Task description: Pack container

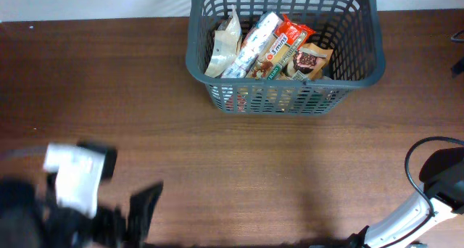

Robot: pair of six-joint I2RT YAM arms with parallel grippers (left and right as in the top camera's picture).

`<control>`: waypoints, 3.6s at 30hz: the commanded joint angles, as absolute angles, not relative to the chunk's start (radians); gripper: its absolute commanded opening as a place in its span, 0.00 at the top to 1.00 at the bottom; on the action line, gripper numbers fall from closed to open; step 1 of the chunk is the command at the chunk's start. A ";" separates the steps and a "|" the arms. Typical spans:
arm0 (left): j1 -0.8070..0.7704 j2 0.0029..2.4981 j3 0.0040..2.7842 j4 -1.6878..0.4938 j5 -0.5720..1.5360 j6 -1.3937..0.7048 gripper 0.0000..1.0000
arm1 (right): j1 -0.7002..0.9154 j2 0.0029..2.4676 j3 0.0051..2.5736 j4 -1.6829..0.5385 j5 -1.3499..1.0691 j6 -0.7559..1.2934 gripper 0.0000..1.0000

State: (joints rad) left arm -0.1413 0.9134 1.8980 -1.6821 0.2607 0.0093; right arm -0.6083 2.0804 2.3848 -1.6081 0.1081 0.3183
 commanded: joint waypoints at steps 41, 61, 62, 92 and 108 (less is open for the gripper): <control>-0.055 0.372 0.975 -0.764 0.281 0.250 0.01 | -0.607 2.068 2.379 -1.607 0.113 0.327 0.01; -0.017 0.052 0.257 -0.106 0.285 0.267 0.01 | -0.607 2.068 2.379 -1.607 0.113 0.327 0.01; -0.008 0.043 0.236 -0.094 0.285 0.267 0.01 | -0.607 2.068 2.379 -1.607 0.113 0.327 0.01; 0.075 0.005 0.008 0.041 0.284 0.331 0.01 | -0.607 2.068 2.379 -1.607 0.113 0.327 0.01; 0.052 0.005 0.008 -0.058 0.282 0.331 0.01 | -0.607 2.068 2.379 -1.607 0.113 0.327 0.01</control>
